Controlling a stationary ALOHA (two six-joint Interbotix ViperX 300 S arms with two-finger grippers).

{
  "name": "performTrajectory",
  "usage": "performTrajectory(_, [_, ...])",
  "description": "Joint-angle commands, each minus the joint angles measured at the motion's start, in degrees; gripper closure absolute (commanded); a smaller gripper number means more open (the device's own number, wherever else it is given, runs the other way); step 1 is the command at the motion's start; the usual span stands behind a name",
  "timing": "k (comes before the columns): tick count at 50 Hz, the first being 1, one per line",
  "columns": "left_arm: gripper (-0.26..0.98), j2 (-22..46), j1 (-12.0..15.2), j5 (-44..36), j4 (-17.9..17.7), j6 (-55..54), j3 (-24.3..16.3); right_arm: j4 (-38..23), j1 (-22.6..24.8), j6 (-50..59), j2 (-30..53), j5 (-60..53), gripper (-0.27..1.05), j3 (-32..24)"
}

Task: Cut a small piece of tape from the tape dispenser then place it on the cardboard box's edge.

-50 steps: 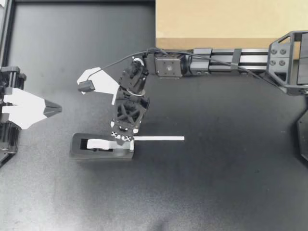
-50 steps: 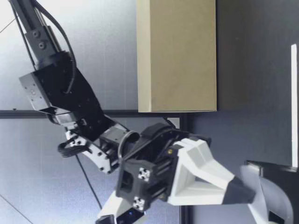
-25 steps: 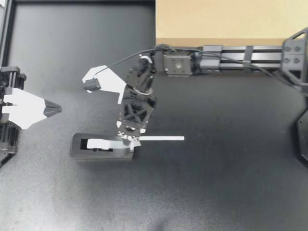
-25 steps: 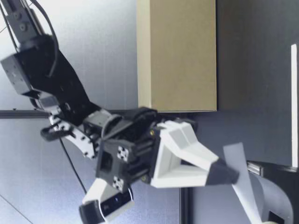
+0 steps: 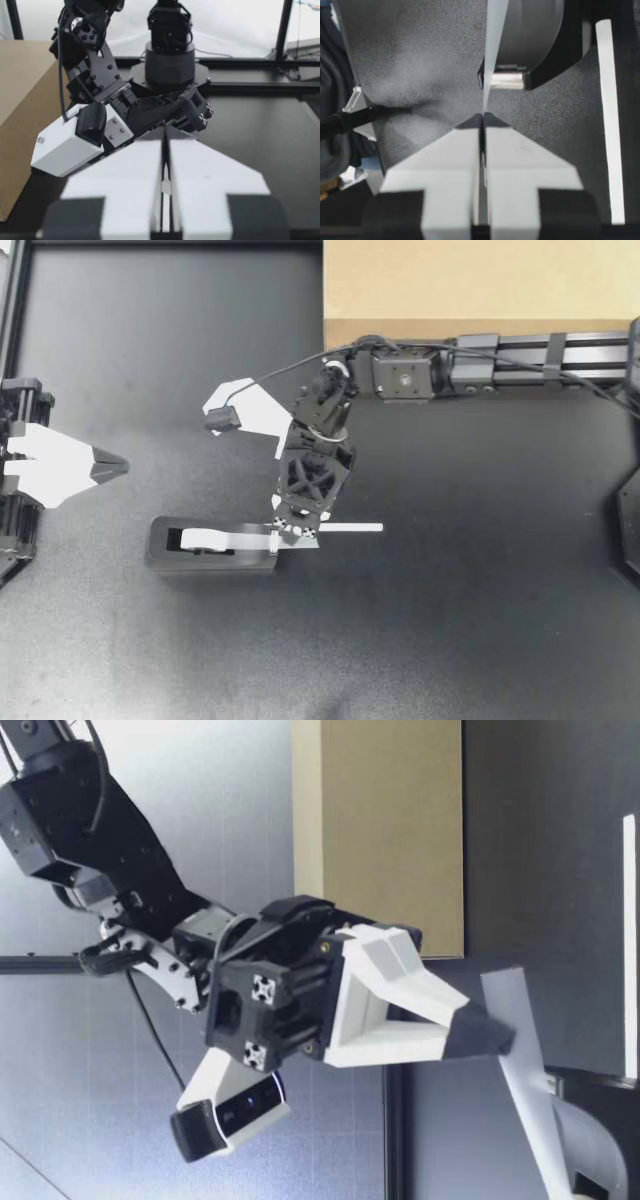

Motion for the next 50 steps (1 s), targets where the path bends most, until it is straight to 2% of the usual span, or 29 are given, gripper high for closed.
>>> performTrajectory(1, [0.85, 0.4, 0.1, -0.6, -0.1, 0.1, -1.4, 0.2, -0.1, -0.2, -3.3, -0.3, 0.87, 0.1])
performTrajectory(18, [0.85, 0.4, 0.1, -0.5, -0.1, -0.1, -1.3, 0.2, -0.1, -0.4, -1.9, -3.7, 0.87, 2.8])
performTrajectory(34, [0.85, 1.8, 0.1, -0.6, -0.3, -0.3, -1.1, -0.5, -0.1, -0.4, -2.2, -13.1, 0.88, 8.1])
performTrajectory(43, [0.85, 4.7, 0.1, -0.5, -2.4, -0.3, -1.6, -1.0, 0.8, -0.4, -2.9, -15.6, 0.88, 9.7])
performTrajectory(50, [0.85, 7.5, 0.1, -2.1, -4.5, -0.3, -2.1, -4.4, 0.9, 0.1, -8.8, -16.9, 0.88, 10.9])
